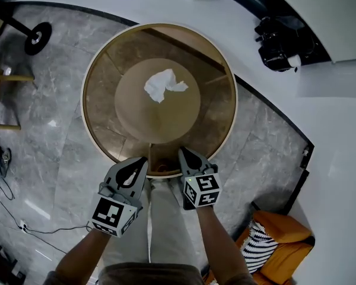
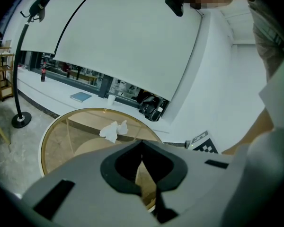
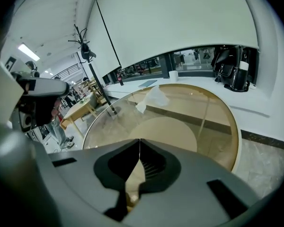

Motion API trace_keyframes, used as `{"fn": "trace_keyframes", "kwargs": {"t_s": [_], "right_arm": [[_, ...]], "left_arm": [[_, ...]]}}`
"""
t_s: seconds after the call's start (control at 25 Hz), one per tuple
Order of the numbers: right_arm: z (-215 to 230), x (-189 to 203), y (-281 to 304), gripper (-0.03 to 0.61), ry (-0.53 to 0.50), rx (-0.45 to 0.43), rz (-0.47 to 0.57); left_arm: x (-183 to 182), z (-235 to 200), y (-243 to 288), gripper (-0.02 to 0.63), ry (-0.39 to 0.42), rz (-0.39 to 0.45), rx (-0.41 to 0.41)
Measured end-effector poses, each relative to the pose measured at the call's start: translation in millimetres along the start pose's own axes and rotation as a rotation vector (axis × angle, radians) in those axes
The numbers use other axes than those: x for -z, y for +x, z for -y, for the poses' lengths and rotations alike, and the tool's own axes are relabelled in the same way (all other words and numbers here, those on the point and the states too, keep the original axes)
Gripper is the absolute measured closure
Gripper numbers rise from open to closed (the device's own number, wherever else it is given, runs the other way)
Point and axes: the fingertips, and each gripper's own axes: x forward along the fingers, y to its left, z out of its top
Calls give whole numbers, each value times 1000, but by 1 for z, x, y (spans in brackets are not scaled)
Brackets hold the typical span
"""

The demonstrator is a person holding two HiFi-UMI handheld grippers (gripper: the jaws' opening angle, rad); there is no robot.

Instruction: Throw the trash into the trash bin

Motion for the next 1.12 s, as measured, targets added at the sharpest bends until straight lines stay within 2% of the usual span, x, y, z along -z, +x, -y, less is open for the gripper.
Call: {"fn": "trace_keyframes", "kwargs": {"t_s": [0.76,0.92,1.12], "right_arm": [[26,-115,77,558,-60,-36,79],[30,-143,91,558,-100,-48,104],[33,-153,96,558,-133,-44,113]], "left_arm": [[-52,-46,46,595,-19,28,-11],[-51,-50,51,595,-36,31,-7],[-43,-48,51,595,-53,21,-6]]}}
